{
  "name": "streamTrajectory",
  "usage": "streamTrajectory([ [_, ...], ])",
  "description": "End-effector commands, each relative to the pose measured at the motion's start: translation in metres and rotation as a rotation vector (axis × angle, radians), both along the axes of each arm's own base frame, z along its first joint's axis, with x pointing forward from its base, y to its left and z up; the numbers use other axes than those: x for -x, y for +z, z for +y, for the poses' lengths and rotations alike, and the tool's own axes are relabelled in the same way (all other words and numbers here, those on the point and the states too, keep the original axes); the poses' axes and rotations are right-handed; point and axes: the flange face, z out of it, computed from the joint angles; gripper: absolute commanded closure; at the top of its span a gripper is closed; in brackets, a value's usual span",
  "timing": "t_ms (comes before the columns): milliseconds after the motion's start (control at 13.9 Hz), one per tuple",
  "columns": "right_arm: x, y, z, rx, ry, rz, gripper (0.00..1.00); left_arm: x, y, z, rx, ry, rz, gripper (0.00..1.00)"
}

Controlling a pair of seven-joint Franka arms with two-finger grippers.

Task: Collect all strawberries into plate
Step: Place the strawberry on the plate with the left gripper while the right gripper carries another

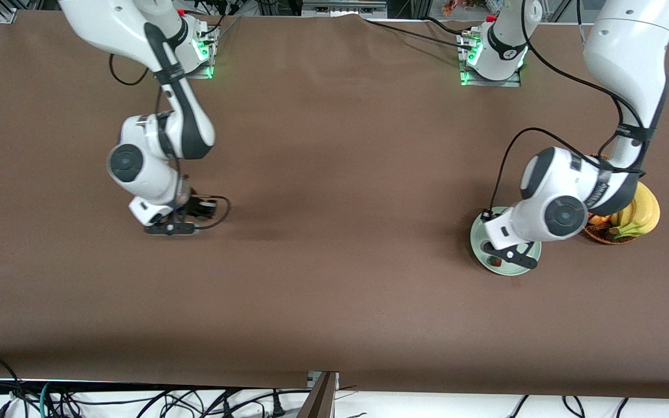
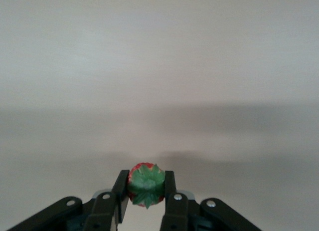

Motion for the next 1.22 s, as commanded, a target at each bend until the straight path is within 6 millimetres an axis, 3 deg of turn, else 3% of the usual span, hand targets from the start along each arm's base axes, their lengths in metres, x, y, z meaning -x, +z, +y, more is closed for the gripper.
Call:
streamTrajectory([
  [0, -0.009, -0.007, 0.100, -0.056, -0.163, 0.007, 0.86, 0.001, -0.013, 0.005, 0.067, -0.047, 0.028, 0.79],
  [144, -0.004, -0.008, 0.182, -0.090, -0.266, -0.010, 0.86, 0.001, -0.016, 0.007, 0.074, -0.041, 0.033, 0.74],
  [216, 0.003, -0.013, 0.221, -0.104, -0.296, -0.017, 0.86, 0.001, -0.017, 0.008, 0.073, -0.040, 0.033, 0.63],
  [359, 0.019, -0.019, 0.297, -0.151, -0.328, -0.042, 0.86, 0.001, -0.016, 0.007, 0.074, -0.041, 0.033, 0.26],
  [503, 0.034, -0.025, 0.344, -0.189, -0.339, -0.055, 0.85, 0.001, -0.017, 0.007, 0.074, -0.040, 0.033, 0.03],
  [791, 0.054, -0.039, 0.378, -0.245, -0.305, -0.093, 0.81, -0.008, -0.003, -0.003, 0.091, -0.023, 0.011, 0.00],
  [862, 0.059, -0.045, 0.381, -0.249, -0.302, -0.095, 0.56, -0.008, 0.000, -0.008, 0.101, -0.016, 0.010, 0.00],
  [934, 0.059, -0.049, 0.380, -0.242, -0.292, -0.098, 0.23, -0.008, 0.001, -0.012, 0.114, 0.008, 0.014, 0.00],
  [1006, 0.058, -0.047, 0.380, -0.233, -0.270, -0.113, 0.00, -0.007, 0.001, -0.016, 0.123, 0.032, 0.019, 0.00],
  [1150, 0.047, -0.031, 0.373, -0.228, -0.259, -0.132, 0.00, -0.006, 0.003, -0.025, 0.126, 0.071, 0.022, 0.00],
])
